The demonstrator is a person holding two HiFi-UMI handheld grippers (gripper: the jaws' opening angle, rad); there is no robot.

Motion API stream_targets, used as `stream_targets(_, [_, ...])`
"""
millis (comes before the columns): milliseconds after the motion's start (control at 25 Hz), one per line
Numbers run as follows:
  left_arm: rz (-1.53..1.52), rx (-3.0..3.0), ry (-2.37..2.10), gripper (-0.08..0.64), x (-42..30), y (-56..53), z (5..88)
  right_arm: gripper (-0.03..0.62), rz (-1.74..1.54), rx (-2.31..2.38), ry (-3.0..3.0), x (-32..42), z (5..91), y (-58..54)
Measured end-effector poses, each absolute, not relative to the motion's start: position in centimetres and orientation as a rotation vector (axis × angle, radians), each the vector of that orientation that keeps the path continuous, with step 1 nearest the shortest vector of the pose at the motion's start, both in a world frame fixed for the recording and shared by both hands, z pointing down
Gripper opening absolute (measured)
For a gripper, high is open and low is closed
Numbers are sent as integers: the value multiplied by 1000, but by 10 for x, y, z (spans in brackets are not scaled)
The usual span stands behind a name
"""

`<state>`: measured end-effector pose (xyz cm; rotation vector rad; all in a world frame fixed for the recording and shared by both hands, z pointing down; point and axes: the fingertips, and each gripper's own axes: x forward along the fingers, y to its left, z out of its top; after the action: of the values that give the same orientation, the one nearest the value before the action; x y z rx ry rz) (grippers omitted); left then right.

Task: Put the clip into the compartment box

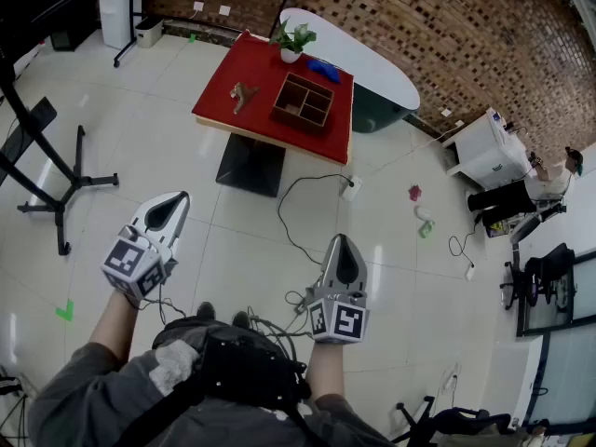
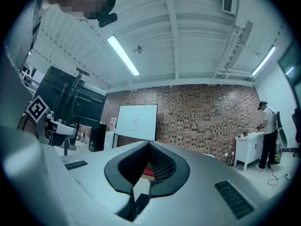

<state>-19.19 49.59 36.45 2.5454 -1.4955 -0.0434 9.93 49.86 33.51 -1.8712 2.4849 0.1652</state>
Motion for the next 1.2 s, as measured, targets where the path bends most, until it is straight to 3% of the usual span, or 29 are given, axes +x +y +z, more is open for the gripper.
stream_targets(600, [-13,2477,-1527,23,-226,471,388,26,166,-1903,2452,89,345,460])
stream_targets(1200, [7,2425,-1622,23,-187,281,426,26,192,-1956,2333,184,360,237])
